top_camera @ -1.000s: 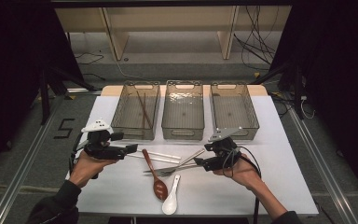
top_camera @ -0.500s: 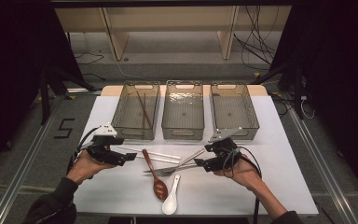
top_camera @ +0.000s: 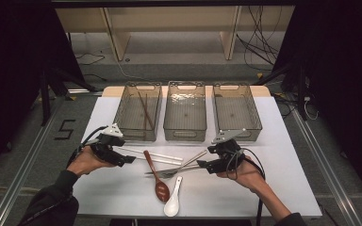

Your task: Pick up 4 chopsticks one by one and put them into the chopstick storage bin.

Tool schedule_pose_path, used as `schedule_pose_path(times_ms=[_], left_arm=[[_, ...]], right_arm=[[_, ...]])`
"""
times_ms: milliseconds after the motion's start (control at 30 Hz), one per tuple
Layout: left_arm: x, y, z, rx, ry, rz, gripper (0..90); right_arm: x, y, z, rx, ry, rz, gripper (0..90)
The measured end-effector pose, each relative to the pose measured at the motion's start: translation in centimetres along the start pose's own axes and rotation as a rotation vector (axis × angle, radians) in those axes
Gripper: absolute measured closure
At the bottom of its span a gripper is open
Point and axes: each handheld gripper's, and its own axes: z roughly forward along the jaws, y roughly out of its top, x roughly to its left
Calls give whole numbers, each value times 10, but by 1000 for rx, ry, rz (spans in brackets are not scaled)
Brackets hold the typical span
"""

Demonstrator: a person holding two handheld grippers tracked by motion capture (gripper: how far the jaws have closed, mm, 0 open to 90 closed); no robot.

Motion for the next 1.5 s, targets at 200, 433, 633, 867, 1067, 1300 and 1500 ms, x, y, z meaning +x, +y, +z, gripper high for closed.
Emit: schedule_pose_path(times_ms=[200, 433, 633, 867, 1067, 1300, 1500], left_arm=[[2, 2, 6, 33, 4, 35, 169], [2, 4, 13, 76, -3, 70, 170], [3, 5, 17, 119, -2, 101, 170], [4, 7, 20, 157, 12, 145, 173], [4, 10, 27, 189, -3, 160, 229], [5, 12, 39, 236, -15, 215, 280], [9, 10, 45, 244, -32, 234, 318]], right_arm=[[-2, -4, -4, -6, -4, 8, 337], [-4, -6, -8, -14, -4, 17, 337], [-3, -7, -9, -19, 0, 19, 335], [-6, -10, -13, -25, 0, 31, 333], [-6, -11, -13, -25, 0, 27, 334], [-6, -11, -12, -23, 2, 34, 334], [-6, -11, -12, -21, 3, 31, 334]])
